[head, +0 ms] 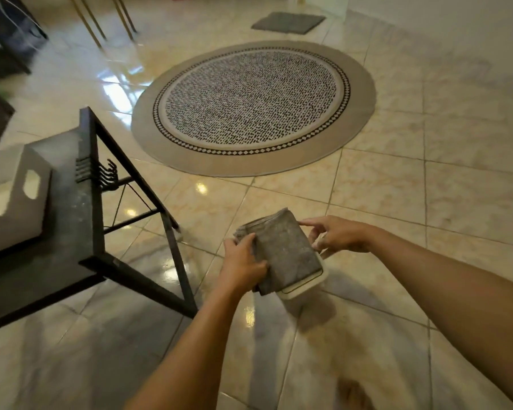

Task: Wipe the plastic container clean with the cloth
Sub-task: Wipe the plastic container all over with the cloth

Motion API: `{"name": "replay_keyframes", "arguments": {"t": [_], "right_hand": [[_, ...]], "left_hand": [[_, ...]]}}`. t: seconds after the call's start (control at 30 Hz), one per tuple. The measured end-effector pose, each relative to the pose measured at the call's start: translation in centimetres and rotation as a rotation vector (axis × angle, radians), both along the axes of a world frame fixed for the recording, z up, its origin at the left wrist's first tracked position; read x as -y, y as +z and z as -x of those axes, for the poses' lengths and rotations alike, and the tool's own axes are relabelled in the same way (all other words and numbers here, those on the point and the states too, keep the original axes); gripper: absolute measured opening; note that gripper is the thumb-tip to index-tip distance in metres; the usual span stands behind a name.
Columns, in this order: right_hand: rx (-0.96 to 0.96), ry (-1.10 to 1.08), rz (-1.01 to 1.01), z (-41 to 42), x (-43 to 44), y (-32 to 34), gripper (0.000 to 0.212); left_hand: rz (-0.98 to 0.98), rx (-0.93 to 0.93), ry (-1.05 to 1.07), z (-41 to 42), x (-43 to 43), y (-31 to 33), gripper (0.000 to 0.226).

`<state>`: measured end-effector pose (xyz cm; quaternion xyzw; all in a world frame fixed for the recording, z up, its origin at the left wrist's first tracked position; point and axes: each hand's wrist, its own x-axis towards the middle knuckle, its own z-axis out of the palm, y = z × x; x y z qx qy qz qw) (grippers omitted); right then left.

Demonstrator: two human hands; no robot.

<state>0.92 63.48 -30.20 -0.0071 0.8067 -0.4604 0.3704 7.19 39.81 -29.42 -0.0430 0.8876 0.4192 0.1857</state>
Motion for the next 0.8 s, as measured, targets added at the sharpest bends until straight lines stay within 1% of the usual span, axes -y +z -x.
{"name": "replay_keyframes", "arguments": {"t": [0.07, 0.2, 0.27, 0.33, 0.4, 0.47, 0.53, 0.63, 0.7, 0.8], "right_hand": [[0.016, -0.015, -0.002, -1.6, 0.0, 0.1, 0.084], [0.057, -0.026, -0.007, -3.2, -0.1, 0.5, 0.094], [0.048, -0.052, 0.014, -2.7, -0.1, 0.8, 0.096], [0.030, -0.082, 0.037, -2.0, 0.2, 0.7, 0.095], [0.026, -0.082, 0.049, -1.5, 0.4, 0.3, 0.095], [0.041, -0.064, 0.057, -1.1, 0.5, -0.1, 0.096], [0.083, -0.063, 0.082, -0.8, 0.4, -0.6, 0.099], [0.134, -0.070, 0.136, -0.5, 0.2, -1.2, 0.103], [0.138, -0.067, 0.164, -0.5, 0.2, -1.5, 0.104], [0.133, -0.077, 0.193, -0.7, 0.3, -1.6, 0.099]], "left_hand": [[0.110, -0.081, -0.029, -1.3, -0.2, -0.4, 0.078], [0.420, -0.267, -0.241, -2.9, -1.4, -0.9, 0.082], [0.508, -0.356, -0.278, -2.1, -1.9, -0.8, 0.080], [0.576, -0.398, -0.300, -0.9, -2.4, -1.0, 0.075], [0.600, -0.437, -0.364, 0.1, -2.9, -1.5, 0.072], [0.596, -0.462, -0.476, 0.9, -3.3, -2.4, 0.071], [0.600, -0.435, -0.560, 1.5, -3.5, -3.5, 0.070], [0.611, -0.348, -0.565, 1.6, -3.5, -5.0, 0.068], [0.617, -0.347, -0.540, 1.5, -3.5, -5.4, 0.067], [0.612, -0.371, -0.519, 1.6, -3.3, -5.6, 0.067]]}}
